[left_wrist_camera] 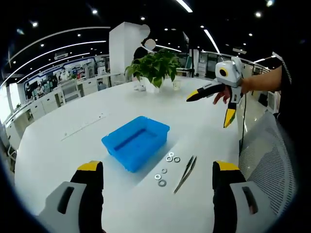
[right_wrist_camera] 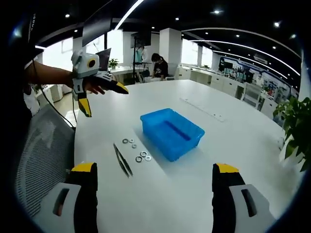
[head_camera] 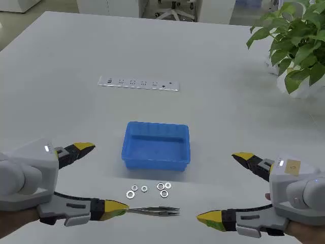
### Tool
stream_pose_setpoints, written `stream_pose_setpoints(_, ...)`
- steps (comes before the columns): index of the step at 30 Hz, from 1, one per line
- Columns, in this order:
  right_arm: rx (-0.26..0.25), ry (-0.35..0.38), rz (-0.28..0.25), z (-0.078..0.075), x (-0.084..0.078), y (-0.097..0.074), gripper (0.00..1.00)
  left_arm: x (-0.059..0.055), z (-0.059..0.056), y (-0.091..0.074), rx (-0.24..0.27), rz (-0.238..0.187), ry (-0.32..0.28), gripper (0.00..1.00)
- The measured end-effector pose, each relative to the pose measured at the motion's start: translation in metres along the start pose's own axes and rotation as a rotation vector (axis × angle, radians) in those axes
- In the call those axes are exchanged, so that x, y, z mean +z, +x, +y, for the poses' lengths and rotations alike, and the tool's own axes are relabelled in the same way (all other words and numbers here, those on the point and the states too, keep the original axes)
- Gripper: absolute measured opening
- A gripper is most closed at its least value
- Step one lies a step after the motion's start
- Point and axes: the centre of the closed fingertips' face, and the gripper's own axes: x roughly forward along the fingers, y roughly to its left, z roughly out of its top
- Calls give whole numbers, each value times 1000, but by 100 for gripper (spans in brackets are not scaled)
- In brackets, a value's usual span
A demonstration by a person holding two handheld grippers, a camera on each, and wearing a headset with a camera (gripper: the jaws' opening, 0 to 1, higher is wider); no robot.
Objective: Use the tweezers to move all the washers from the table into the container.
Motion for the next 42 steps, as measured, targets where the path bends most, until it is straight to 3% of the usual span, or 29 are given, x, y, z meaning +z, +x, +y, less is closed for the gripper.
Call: stream_pose_setpoints(42, 6, -21, 1, 1, 6, 2, 99, 0, 6, -3, 8, 5, 12, 99)
